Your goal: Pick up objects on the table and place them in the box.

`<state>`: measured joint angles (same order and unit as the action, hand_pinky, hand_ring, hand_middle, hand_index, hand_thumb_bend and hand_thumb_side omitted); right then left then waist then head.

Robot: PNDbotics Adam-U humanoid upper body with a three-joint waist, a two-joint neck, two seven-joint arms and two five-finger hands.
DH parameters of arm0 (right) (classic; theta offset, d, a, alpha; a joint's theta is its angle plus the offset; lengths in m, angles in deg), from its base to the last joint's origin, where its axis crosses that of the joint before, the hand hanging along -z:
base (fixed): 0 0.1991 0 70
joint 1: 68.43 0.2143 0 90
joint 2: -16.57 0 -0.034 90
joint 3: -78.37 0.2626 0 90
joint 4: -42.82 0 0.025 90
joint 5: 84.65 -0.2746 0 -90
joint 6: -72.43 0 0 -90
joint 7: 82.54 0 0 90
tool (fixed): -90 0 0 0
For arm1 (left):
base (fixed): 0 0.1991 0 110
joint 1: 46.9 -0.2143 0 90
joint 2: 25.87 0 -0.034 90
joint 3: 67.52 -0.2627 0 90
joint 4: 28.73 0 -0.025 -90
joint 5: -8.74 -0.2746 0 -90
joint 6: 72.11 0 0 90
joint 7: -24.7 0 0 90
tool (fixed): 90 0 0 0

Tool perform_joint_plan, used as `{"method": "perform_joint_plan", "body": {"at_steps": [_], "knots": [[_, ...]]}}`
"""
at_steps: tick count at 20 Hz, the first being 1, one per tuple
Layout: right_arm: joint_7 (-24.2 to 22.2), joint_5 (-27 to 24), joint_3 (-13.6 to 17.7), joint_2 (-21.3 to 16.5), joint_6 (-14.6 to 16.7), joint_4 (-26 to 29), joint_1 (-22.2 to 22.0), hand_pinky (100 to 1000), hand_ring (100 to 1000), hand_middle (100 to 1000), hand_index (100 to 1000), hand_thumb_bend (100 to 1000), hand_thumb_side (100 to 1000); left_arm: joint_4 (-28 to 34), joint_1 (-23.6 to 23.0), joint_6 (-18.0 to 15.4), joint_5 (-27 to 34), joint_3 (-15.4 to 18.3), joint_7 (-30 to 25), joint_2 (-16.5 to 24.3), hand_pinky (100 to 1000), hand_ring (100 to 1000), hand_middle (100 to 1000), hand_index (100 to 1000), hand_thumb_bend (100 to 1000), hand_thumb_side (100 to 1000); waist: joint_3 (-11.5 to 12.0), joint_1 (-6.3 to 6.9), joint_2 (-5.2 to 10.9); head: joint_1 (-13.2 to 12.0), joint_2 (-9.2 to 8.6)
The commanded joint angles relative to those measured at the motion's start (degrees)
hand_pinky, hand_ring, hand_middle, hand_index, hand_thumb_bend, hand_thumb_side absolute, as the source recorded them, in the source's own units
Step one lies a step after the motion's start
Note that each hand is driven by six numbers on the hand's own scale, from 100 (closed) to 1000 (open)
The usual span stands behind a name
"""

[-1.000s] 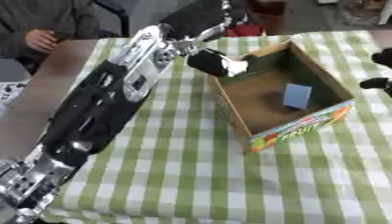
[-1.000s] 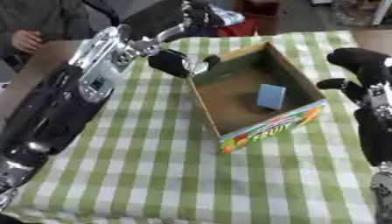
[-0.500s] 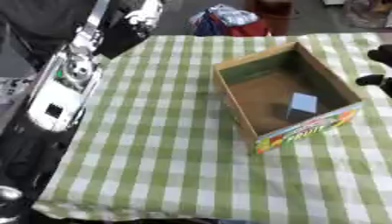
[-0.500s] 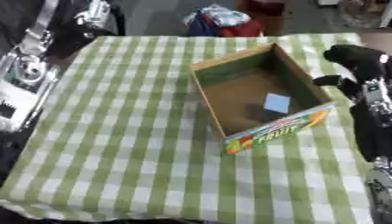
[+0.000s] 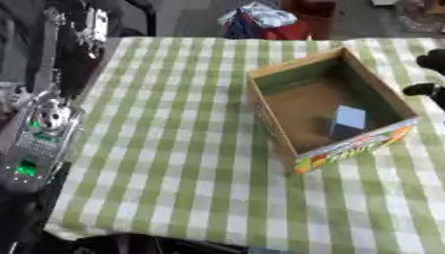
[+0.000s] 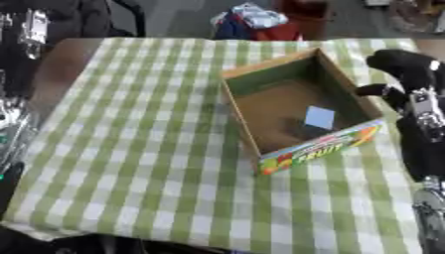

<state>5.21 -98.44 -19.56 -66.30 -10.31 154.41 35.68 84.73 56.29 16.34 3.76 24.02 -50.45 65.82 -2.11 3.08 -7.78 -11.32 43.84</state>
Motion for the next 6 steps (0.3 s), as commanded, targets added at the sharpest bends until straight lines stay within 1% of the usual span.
{"method": "perform_joint_plan", "body": {"at_steps": [1, 4, 5, 6], "knots": [[0.2, 0.2, 0.4, -0.7, 0.0, 1.1, 0.7, 611, 823, 722, 721, 100, 547, 1.1, -0.2, 0.3, 0.7, 1.1, 1.4, -0.5, 684, 577, 617, 790, 100, 687, 0.1, 0.01, 0.51, 0.1, 0.28], [0.1, 0.2, 0.3, -0.7, 0.0, 1.2, 0.7, 611, 823, 722, 721, 100, 546, 1.1, -0.5, 0.5, 0.8, 1.3, 2.1, -1.3, 683, 576, 615, 789, 100, 687, 0.6, -0.09, 0.48, 0.2, 0.28], [0.1, 0.2, 0.4, -0.7, 0.0, 1.2, 0.7, 611, 823, 722, 721, 100, 561, 1.1, -0.5, 0.5, 0.8, 1.4, 2.2, -1.5, 683, 575, 615, 789, 100, 676, 0.5, -0.11, 0.47, 0.1, 0.28], [0.2, 0.2, 0.4, -0.7, 0.0, 1.2, 0.7, 611, 823, 722, 721, 100, 547, 1.1, -0.6, 0.5, 0.8, 1.4, 2.3, -1.6, 683, 575, 614, 789, 100, 688, 0.4, -0.1, 0.48, 0.1, 0.28]]}}
